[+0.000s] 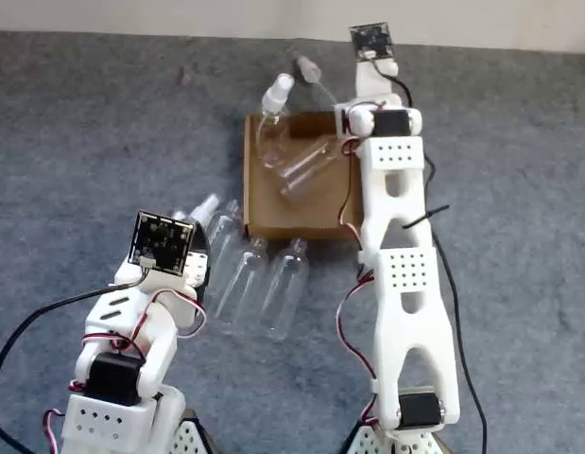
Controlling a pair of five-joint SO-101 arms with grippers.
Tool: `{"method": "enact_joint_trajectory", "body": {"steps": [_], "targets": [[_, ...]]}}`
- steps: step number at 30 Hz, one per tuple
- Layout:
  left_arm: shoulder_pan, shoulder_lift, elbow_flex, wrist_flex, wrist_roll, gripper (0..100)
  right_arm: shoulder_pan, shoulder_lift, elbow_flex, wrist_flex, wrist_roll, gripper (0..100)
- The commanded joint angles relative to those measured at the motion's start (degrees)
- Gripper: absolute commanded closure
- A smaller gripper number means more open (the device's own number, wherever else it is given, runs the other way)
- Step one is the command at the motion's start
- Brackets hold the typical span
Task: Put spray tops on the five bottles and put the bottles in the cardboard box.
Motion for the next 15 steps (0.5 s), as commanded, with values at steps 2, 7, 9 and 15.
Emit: {"method": "enact_joint_trajectory", "body": {"steps": [2, 7, 9, 15], "targets": [[-0.66, -0.40, -0.31, -1.23, -0.18, 100, 1.54, -6.37, -8.40, 0.22, 0.18, 99.5], [-0.75, -0.40, -0.31, -1.23, -0.18, 100, 2.33, -11.74, -8.40, 1.89, 0.00, 99.5], [-0.75, -0.40, -0.31, -1.32, -0.18, 100, 2.95, -14.02, -8.40, 4.97, 0.00, 99.5], [-1.71, -0.48, -0.57, -1.41, 0.00, 100, 5.32, -22.64, -8.40, 22.73, -0.09, 99.5]]}}
